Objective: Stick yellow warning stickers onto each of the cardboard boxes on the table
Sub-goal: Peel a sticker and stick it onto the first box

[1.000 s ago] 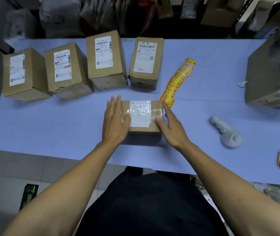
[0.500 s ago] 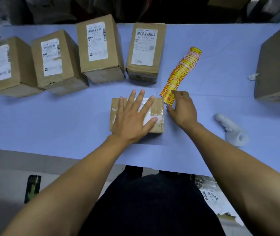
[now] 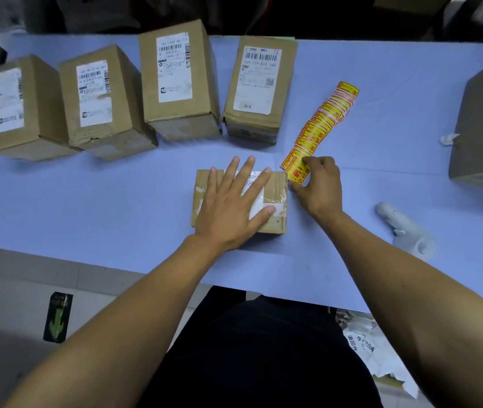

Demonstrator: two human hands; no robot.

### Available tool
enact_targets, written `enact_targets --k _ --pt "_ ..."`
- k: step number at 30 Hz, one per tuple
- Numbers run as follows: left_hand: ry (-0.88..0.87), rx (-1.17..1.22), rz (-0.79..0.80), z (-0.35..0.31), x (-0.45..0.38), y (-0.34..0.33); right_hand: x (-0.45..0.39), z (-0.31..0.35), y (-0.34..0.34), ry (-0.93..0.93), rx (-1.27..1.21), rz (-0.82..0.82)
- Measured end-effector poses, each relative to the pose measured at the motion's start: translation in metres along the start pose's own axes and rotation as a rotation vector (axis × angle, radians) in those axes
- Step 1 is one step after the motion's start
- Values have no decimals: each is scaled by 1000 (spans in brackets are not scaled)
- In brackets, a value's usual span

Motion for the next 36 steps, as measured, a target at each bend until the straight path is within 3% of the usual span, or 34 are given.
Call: enact_targets --k 7,14,18,22,24,27,28,36 --pt "34 236 2 0 1 12 19 23 34 -32 -225 -99" --pt "209 786 -246 -16 -8 44 59 55 72 114 -299 -162" --pt "442 1323 -110 -28 -21 62 79 75 68 255 -222 -159" --pt "455 1400 -104 -25 -22 73 86 86 66 291 -171 -172" --pt "481 1487 -111 -22 -19 79 87 90 69 175 -369 -100" --pt "519 1676 -63 -17 -13 88 90 104 74 -209 -1055 87" --pt "518 1738 -45 -16 -10 90 90 108 75 -269 -1154 130" --pt "460 1856 -41 -7 14 109 95 127 82 -218 -1218 232"
Point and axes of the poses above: each hand's wrist, its own x-axis away from the middle knuckle, its own y-axis out of the back of the hand, z = x × y, the point moved 2 cm from there along -x, towards the middle knuckle, and after that the axes turned 3 degrees about x, right-handed, at the moved point
